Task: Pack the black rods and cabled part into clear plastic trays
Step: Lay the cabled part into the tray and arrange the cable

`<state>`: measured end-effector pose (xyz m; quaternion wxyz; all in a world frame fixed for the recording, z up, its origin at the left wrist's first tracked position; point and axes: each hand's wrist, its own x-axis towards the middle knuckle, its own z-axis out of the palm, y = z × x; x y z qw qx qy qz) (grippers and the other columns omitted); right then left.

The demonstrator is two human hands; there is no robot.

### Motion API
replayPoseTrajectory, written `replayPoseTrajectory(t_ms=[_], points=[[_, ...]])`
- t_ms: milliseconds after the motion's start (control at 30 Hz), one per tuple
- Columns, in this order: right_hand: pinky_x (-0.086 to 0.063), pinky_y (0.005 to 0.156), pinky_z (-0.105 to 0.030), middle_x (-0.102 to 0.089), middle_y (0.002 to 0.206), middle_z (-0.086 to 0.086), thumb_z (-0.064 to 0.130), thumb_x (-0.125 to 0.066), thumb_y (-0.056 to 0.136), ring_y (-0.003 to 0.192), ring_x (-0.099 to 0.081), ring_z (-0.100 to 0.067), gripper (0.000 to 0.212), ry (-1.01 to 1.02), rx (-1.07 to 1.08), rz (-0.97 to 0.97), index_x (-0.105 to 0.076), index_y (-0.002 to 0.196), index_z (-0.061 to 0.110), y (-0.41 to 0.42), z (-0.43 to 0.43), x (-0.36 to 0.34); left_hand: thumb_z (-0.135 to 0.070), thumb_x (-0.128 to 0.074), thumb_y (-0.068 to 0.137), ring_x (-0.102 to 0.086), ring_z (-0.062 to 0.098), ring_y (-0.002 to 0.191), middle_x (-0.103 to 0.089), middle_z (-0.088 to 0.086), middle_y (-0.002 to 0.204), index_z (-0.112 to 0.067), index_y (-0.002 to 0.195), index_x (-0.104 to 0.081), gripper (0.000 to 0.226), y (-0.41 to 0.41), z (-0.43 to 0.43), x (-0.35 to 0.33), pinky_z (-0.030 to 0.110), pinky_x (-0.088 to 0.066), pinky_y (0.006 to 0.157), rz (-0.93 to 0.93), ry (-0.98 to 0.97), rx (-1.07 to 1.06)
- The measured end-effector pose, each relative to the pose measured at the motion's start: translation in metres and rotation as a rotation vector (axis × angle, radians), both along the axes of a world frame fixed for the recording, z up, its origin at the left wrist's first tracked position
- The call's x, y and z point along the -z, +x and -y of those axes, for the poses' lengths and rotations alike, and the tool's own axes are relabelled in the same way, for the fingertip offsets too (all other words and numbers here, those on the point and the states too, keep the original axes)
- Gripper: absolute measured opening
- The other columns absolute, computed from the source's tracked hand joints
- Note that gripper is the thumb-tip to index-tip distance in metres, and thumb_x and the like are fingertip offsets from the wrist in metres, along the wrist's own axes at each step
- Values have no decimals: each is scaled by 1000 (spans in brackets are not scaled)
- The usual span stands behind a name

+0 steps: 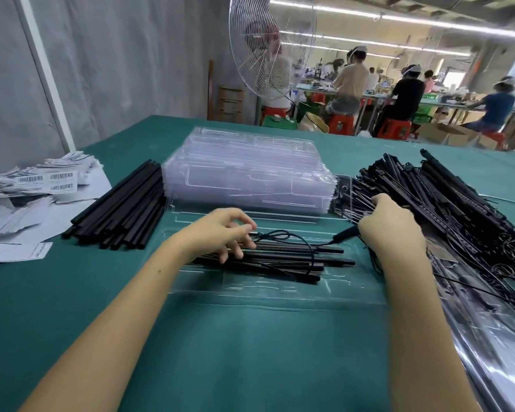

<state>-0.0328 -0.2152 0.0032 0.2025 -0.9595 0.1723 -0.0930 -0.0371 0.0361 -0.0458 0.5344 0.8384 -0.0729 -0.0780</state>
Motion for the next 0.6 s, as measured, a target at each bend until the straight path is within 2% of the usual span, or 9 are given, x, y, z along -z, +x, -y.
replayPoseTrajectory(t_ms=[100, 167, 200, 267, 300, 367, 433, 500, 600], points=[[-45, 69, -32, -62, 93, -11, 19, -44, 91, 81, -57, -29, 25, 100, -144, 196, -60, 110, 12, 1, -1, -2, -16, -48, 99, -63, 7, 66, -74, -6, 91, -20, 110, -58, 16, 1, -15, -2, 20, -46, 47, 105, 17, 21], [-49, 56, -27, -64, 87, 1, 30, -50, 93, 64, -60, -9, 20, 382, -407, 241, -63, 103, 18, 4, -13, 0, -17, -48, 99, -65, 5, 78, -73, -12, 98, -23, 110, -60, 17, 2, -20, -1, 19, -50, 58, 134, 28, 54], [-47, 51, -22, -64, 91, 6, 37, -51, 93, 57, -57, 0, 21, 495, -537, 194, -61, 105, 24, 4, -22, 1, -19, -49, 99, -65, 3, 83, -72, -15, 101, -24, 110, -60, 16, 3, -19, 0, 17, -50, 64, 135, 29, 66], [-46, 57, -18, -63, 104, 12, 44, -51, 91, 57, -54, 6, 31, 521, -730, 64, -57, 119, 32, 6, -37, 11, -21, -49, 99, -64, 2, 90, -72, -15, 102, -24, 109, -59, 14, 5, -17, 4, 16, -50, 72, 128, 22, 85], [-46, 60, -19, -63, 107, 12, 43, -53, 91, 59, -55, 5, 35, 494, -789, 4, -54, 125, 34, 8, -43, 18, -21, -49, 99, -65, 3, 93, -72, -14, 103, -23, 109, -60, 14, 5, -16, 5, 17, -50, 74, 124, 16, 95], [-45, 51, -19, -68, 98, 6, 33, -54, 93, 47, -52, -3, 33, 465, -866, -115, -55, 126, 35, 12, -50, 31, -19, -48, 99, -66, 5, 94, -73, -10, 101, -22, 108, -61, 16, 6, -18, 6, 17, -51, 74, 126, -12, 94], [-38, 39, -18, -68, 81, -1, 22, -49, 96, 36, -42, -6, 26, 458, -856, -125, -60, 117, 32, 17, -51, 39, -16, -50, 98, -68, 6, 85, -74, -6, 91, -21, 103, -64, 15, 7, -23, 7, 18, -52, 70, 148, -27, 15], [-33, 36, -18, -62, 73, -3, 13, -40, 96, 35, -37, -4, 29, 500, -719, -7, -63, 108, 26, 22, -48, 40, -17, -57, 94, -65, 4, 71, -72, -5, 77, -23, 94, -65, 10, 8, -32, 8, 22, -50, 66, 192, 67, -99], [-43, 40, -21, -56, 81, -5, 5, -36, 95, 42, -47, -8, 31, 745, -517, 128, -59, 107, 22, 27, -35, 37, -27, -68, 85, -60, 7, 67, -67, -8, 73, -27, 80, -66, 5, 10, -41, 13, 29, -50, 70, 160, 360, -86]])
